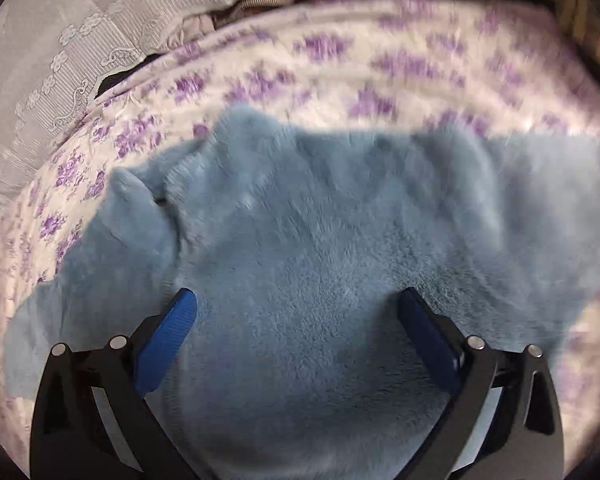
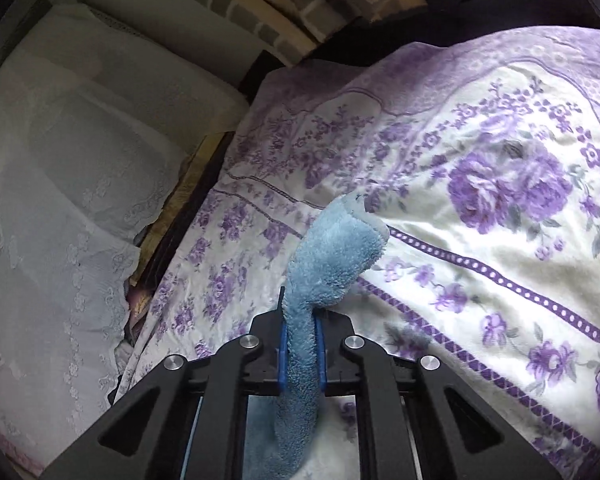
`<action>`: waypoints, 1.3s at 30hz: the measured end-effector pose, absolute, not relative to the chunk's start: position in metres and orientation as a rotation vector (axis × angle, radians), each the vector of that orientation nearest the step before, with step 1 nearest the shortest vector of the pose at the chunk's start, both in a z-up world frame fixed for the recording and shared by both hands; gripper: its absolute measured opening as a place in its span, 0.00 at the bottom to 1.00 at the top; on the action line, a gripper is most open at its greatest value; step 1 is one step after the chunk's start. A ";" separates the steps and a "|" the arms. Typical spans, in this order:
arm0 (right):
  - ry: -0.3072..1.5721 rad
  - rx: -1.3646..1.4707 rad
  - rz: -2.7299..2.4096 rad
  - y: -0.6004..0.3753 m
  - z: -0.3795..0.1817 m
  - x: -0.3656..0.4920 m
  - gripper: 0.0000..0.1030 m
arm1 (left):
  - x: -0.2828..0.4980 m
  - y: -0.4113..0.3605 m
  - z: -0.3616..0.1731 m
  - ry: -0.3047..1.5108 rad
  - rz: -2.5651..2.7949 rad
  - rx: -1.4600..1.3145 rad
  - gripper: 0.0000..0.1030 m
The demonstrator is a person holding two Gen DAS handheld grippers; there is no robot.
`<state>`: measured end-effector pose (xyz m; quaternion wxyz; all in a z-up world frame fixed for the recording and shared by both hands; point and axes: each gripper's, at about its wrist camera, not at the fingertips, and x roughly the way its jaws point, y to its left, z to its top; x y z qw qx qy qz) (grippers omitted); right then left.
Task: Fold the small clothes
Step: 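Grasp a sleeve cuff with the right tool and lift it, then fold the held sleeve across the jacket body with the right tool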
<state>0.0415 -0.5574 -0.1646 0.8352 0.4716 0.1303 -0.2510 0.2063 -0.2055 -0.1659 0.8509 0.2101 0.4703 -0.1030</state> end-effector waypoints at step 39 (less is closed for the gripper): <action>0.429 0.527 -0.160 -0.326 -0.045 0.123 0.10 | 0.188 0.111 -0.158 0.967 0.253 0.039 0.96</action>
